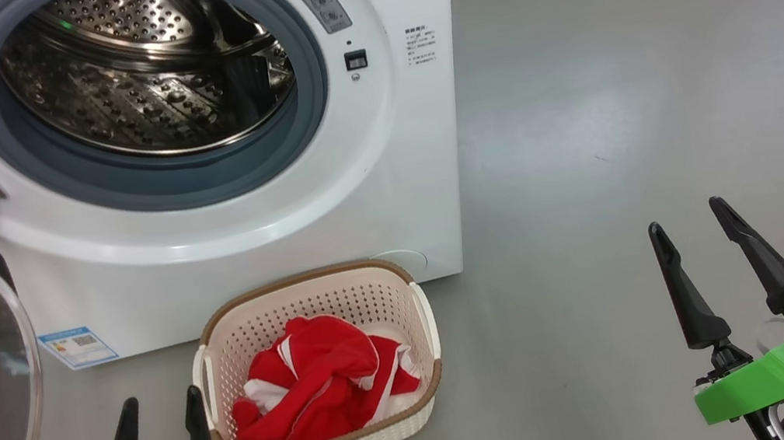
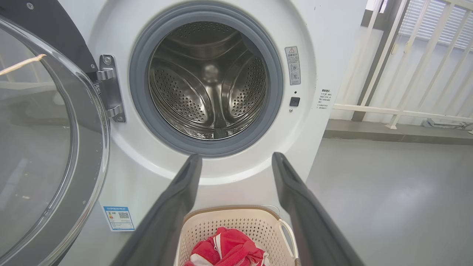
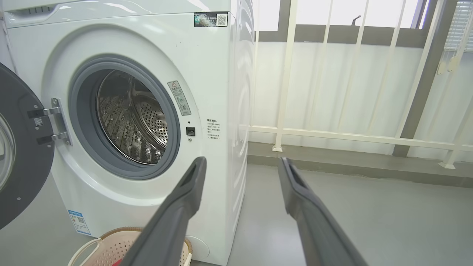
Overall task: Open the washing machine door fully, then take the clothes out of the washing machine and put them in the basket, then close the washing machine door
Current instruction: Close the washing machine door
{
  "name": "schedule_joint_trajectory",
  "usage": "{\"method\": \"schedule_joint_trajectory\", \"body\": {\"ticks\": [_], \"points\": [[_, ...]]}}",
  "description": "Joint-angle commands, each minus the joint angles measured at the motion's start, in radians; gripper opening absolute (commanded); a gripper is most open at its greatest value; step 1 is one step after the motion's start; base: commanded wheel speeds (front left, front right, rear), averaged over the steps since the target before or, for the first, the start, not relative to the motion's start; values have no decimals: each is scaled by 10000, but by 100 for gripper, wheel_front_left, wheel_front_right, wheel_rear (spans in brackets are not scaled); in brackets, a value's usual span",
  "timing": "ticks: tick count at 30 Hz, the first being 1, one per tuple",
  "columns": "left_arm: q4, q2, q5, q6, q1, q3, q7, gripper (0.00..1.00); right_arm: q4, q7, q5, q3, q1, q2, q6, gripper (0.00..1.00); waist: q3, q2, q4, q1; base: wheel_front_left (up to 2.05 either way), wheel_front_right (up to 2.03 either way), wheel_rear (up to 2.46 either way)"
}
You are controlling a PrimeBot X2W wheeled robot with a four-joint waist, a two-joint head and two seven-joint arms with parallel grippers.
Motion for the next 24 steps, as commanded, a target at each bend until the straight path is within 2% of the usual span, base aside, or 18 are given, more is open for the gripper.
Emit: {"method": "schedule_joint_trajectory", "body": {"ticks": [1, 8, 24], "points": [[-305, 187, -33, -50, -108, 269, -80, 100, -244, -63, -44, 175, -36, -32, 35, 100, -14, 0, 2, 0, -116, 116, 0], [-355, 236, -32, -23, -62, 237, -83, 100, -236, -63, -38, 170, 28, -20, 35, 100, -105, 0, 46, 0, -62, 62, 0], [-484, 260, -205, -1, -74, 54, 34, 100, -233, -63, -46, 180, 95, -7, 35, 100, -47, 0, 375, 0, 0, 0, 0]]}}
